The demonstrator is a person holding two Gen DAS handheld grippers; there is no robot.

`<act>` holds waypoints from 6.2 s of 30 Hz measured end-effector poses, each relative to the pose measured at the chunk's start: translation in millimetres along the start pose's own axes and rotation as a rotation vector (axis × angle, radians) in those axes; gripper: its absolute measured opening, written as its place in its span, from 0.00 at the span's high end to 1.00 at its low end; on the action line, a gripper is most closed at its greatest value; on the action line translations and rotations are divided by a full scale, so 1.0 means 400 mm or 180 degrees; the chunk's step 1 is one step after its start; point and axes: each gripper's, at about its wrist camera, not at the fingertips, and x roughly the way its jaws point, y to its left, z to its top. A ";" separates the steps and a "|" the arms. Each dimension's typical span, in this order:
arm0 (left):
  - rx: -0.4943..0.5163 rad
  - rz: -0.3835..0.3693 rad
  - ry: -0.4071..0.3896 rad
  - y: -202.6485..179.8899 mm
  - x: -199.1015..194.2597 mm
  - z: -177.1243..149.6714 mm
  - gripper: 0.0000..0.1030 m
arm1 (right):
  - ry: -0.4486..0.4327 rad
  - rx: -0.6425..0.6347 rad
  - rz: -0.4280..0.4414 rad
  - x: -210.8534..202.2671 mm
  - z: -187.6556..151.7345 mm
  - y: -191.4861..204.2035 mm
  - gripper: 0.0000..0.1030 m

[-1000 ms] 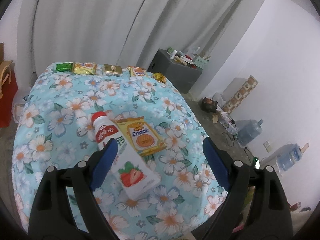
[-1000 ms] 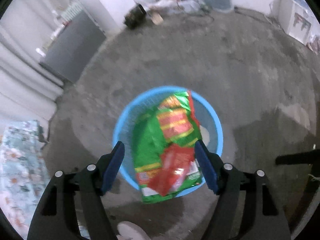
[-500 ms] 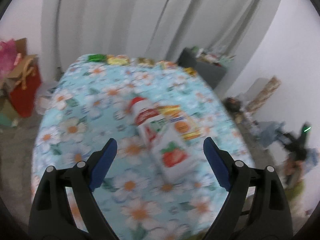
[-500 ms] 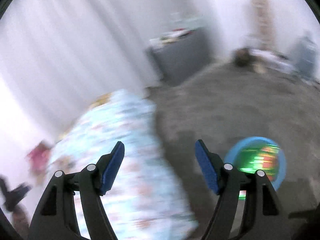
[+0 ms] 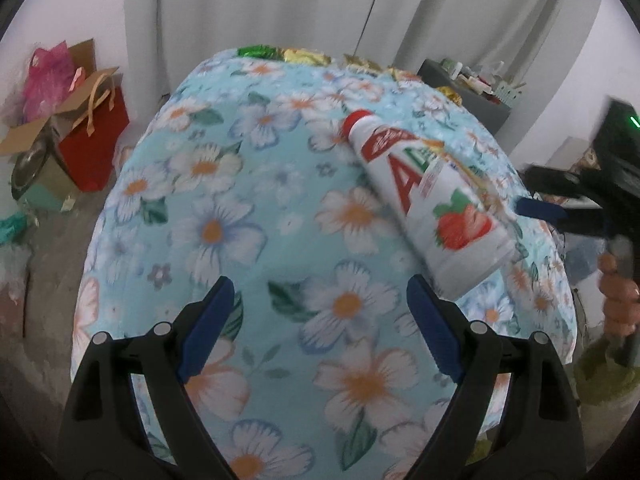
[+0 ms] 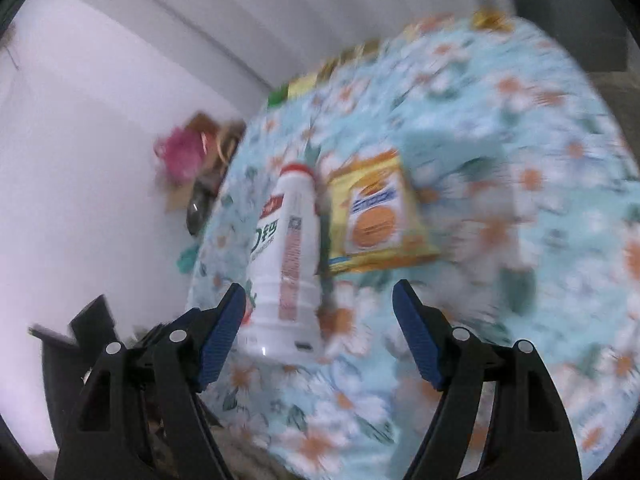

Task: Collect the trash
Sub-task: 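Move the right tool to the bed and grasp the white AD bottle, then grasp the yellow Enaak biscuit pack with the left tool while the right tool holds the bottle, then carry the biscuit pack and bottle over the blue wastebasket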

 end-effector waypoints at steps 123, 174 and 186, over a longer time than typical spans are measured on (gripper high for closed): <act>-0.0648 -0.1279 0.0388 0.006 0.072 0.007 0.98 | 0.0148 0.0030 0.0226 0.023 -0.184 -0.042 0.42; 0.1606 -0.2004 0.0469 -0.820 0.085 0.076 1.00 | -0.2291 0.2308 -0.0295 -0.690 -0.696 -0.617 0.42; 0.2431 -0.1583 0.1508 -1.377 0.484 -0.117 1.00 | -0.2179 0.3345 -0.0397 -0.631 -0.803 -1.034 0.42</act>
